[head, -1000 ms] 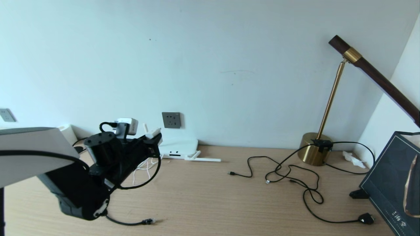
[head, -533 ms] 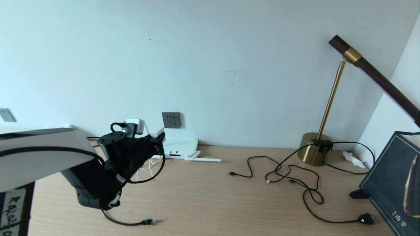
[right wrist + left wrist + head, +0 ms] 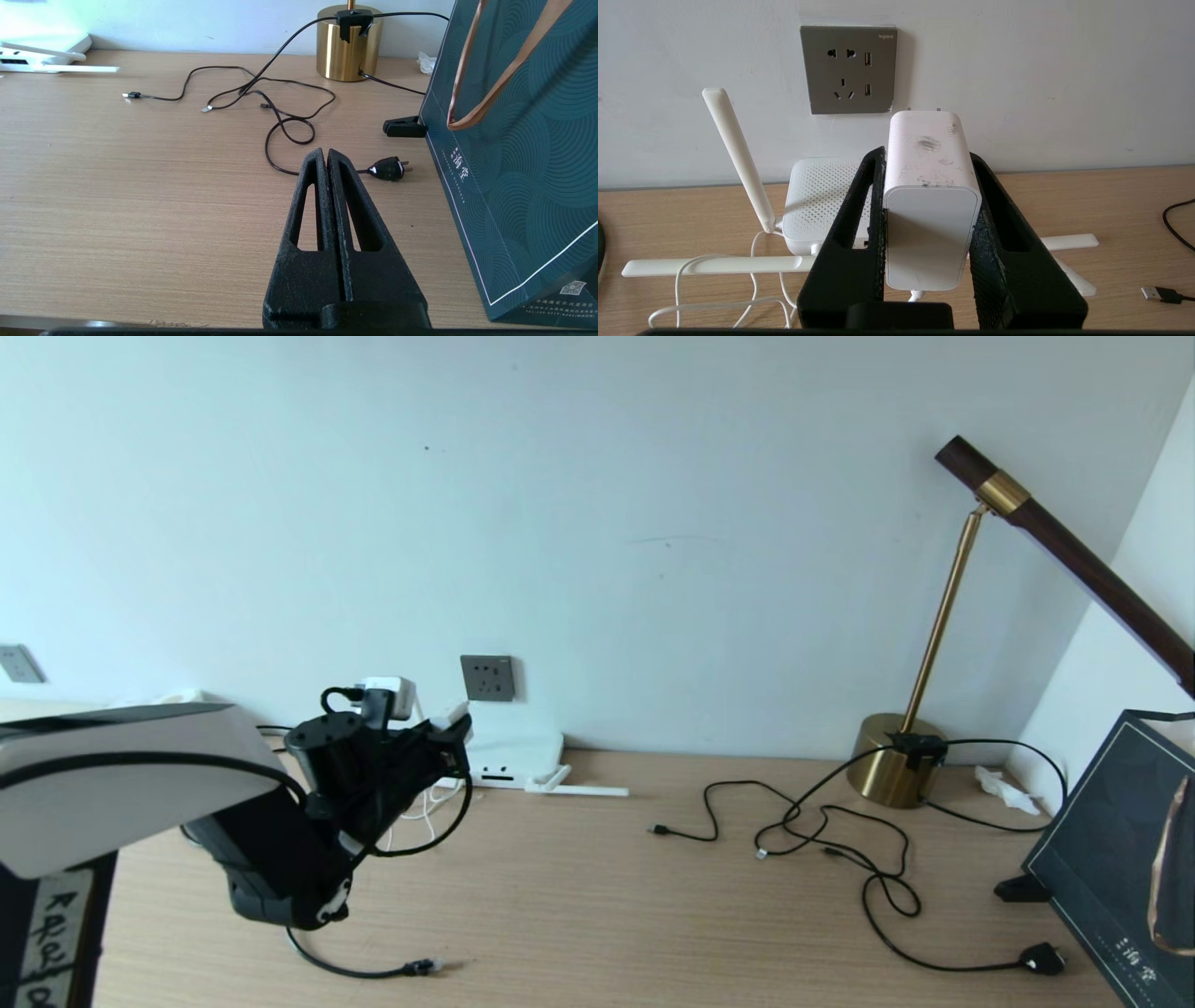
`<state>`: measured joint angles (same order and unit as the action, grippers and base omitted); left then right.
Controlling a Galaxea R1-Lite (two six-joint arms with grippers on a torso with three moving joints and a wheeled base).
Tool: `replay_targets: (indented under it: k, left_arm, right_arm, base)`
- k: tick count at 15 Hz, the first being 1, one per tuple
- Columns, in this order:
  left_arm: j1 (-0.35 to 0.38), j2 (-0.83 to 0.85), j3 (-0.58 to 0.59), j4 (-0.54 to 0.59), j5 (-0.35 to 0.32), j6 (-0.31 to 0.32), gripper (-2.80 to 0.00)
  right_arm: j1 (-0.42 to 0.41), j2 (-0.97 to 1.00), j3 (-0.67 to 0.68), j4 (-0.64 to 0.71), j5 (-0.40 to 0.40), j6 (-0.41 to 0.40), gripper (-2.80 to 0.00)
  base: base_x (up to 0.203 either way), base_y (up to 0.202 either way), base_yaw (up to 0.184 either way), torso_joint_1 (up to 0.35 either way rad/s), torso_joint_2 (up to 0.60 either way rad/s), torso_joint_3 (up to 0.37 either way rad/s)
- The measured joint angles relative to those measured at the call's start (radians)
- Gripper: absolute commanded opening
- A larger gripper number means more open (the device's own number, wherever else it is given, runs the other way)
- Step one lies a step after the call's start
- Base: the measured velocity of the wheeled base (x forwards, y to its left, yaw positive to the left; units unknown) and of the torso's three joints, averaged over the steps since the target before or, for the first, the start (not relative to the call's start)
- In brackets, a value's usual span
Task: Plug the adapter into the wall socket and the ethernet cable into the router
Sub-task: Align plug and socket
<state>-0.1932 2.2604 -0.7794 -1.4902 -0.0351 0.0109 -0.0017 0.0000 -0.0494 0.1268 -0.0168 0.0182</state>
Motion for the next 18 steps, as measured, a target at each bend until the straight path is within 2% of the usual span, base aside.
replay_targets:
  k: [18]
  left_arm:
    - [0.018,0.029,-0.011,-0.002,0.001,0.0,-2.8]
  right_arm:
    - [0.0,0.0,0.001,0.0,0.0,0.0,-2.8]
  base:
    - [0.0,0.0,0.0,0.0,0.0,0.0]
